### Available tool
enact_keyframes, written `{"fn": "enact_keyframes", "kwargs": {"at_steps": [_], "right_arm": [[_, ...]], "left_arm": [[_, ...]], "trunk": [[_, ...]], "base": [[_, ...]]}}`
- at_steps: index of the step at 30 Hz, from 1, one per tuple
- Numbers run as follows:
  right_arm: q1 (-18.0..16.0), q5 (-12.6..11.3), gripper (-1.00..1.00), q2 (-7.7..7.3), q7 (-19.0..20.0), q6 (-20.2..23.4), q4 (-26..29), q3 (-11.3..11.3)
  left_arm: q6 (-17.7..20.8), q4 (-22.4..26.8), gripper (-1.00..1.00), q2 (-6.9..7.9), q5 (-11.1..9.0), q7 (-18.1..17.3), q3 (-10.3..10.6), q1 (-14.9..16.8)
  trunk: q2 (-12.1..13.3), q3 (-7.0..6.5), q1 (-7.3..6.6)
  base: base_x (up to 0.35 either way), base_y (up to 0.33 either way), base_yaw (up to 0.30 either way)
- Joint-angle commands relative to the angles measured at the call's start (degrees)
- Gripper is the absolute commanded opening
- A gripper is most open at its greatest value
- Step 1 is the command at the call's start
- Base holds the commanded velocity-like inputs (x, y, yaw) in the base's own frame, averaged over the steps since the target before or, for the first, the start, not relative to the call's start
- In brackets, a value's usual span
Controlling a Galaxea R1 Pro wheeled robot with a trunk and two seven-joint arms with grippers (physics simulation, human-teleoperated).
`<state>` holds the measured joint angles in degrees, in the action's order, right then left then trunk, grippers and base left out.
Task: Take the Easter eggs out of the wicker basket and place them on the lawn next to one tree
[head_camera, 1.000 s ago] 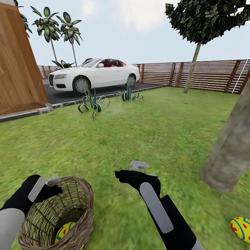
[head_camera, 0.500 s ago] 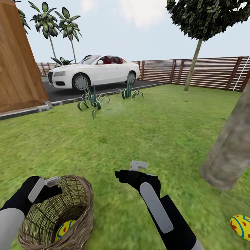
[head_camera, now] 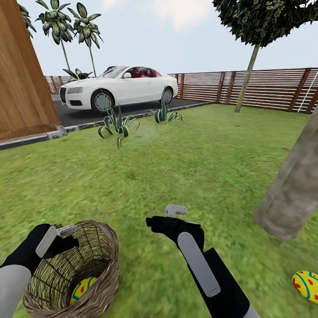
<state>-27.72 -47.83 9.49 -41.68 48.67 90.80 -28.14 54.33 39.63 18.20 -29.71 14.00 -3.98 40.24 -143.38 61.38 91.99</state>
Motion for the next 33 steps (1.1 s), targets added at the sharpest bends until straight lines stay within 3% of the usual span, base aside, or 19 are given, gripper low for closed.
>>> {"fn": "enact_keyframes", "kwargs": {"at_steps": [1, 8, 33], "right_arm": [[-0.1, -0.5, 1.00, 0.01, -0.6, 0.1, 0.1, 0.0], [-0.1, -0.5, 1.00, -0.14, -0.6, 0.2, 0.1, 0.0], [0.1, -0.4, 1.00, -0.33, -0.7, 0.2, 0.1, 0.2]], "left_arm": [[0.2, 0.1, 1.00, 0.00, -0.6, 0.5, -0.1, 0.0], [0.2, 0.1, 1.00, 0.00, -0.6, 0.5, -0.1, 0.0], [-1.1, 0.0, 1.00, -0.12, -0.6, 0.5, 0.0, 0.0]], "trunk": [[0.0, 0.06, -0.01], [0.0, 0.06, -0.01], [-0.4, 5.59, 0.63]], "base": [[0.000, 0.000, 0.000], [0.000, 0.000, 0.000], [0.000, 0.000, 0.000]]}}
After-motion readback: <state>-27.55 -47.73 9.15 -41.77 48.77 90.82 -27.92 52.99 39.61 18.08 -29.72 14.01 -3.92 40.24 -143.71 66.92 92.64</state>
